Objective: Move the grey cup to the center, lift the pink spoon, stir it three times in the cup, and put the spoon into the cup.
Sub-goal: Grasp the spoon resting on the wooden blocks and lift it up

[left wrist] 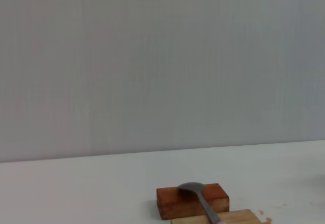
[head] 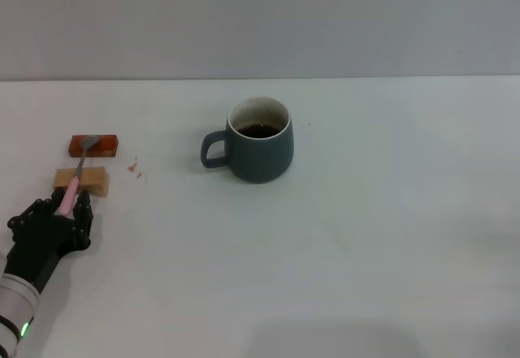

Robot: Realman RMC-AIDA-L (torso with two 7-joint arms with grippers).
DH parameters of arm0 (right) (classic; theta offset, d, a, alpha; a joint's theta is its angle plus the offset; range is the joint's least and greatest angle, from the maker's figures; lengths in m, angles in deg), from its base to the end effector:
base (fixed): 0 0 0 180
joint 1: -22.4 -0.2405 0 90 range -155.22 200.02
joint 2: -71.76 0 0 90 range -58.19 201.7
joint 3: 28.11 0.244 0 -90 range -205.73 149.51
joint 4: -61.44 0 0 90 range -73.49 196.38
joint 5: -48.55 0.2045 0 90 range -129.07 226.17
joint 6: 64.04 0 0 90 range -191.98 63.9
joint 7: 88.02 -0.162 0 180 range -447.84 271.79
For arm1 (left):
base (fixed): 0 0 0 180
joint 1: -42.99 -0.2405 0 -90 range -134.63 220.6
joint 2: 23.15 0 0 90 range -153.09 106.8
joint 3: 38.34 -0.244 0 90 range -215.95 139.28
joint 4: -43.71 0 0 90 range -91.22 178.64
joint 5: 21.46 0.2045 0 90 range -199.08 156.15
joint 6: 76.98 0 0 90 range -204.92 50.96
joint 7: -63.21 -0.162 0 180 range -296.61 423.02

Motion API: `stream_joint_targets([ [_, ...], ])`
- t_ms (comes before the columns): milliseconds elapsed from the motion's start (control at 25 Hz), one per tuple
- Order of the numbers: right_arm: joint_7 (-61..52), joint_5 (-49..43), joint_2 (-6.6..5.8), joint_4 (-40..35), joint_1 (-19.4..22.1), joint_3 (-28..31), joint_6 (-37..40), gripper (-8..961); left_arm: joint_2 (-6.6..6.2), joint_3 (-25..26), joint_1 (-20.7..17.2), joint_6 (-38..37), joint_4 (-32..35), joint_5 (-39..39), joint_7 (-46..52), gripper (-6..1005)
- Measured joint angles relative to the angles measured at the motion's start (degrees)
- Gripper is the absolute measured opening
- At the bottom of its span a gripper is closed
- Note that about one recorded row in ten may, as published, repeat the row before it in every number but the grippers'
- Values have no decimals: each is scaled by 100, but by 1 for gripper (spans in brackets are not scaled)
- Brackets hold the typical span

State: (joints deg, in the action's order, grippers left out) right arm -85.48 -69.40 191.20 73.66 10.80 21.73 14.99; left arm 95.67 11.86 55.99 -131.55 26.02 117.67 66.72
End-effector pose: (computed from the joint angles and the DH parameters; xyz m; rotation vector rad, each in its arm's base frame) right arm 0.3674 0.2636 0.0399 -1.2338 0.4966 0.5547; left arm -0.3559 0.2854 -0.0456 -1.6997 -0.7131 -0.4640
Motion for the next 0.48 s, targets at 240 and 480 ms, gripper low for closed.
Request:
stream_joint_targets([
  [240, -4, 0, 0, 0, -8, 0, 0, -1, 0, 32, 1, 0, 4, -4, 7, 342],
  [480, -7, 0, 0, 0, -9, 0, 13, -1, 0, 61, 1, -1, 3, -9, 8, 339],
])
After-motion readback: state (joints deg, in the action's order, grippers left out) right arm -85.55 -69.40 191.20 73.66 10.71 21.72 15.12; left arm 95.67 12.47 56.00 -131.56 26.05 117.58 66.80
